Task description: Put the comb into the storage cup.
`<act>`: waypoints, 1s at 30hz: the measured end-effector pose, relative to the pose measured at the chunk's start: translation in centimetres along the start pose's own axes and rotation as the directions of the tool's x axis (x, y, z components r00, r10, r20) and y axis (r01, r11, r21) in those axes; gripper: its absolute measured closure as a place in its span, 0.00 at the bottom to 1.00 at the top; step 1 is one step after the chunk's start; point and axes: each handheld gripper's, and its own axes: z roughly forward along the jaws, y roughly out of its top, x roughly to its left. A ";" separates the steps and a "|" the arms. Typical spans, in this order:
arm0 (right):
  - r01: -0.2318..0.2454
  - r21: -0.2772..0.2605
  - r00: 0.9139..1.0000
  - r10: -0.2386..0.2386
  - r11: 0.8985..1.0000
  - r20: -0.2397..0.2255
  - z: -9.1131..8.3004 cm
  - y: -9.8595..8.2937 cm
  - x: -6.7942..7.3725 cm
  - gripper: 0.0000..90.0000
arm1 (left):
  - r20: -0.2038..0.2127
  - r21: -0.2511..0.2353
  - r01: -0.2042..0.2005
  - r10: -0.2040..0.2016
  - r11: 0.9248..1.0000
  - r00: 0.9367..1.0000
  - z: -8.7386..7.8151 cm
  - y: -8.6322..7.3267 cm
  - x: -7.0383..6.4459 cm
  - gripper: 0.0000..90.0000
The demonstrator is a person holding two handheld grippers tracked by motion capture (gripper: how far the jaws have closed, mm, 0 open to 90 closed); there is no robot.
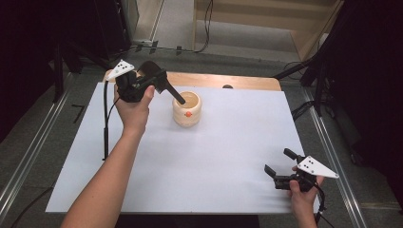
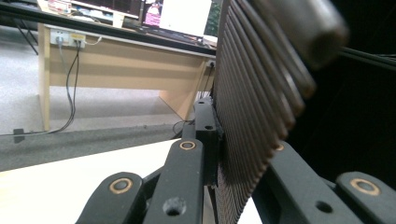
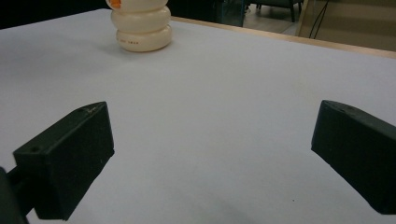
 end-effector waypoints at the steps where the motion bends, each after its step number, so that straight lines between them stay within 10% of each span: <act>1: 0.000 0.000 1.000 0.000 1.000 0.001 0.0 0.0 0.0 0.00 | -0.001 -0.001 0.001 -0.001 1.000 1.000 0.1 -0.1 0.1 0.94; 30: -0.001 -0.002 1.000 0.001 1.000 -0.001 0.0 0.0 0.0 0.00 | -0.033 0.032 0.008 -0.007 0.999 0.999 2.0 -1.9 0.8 0.94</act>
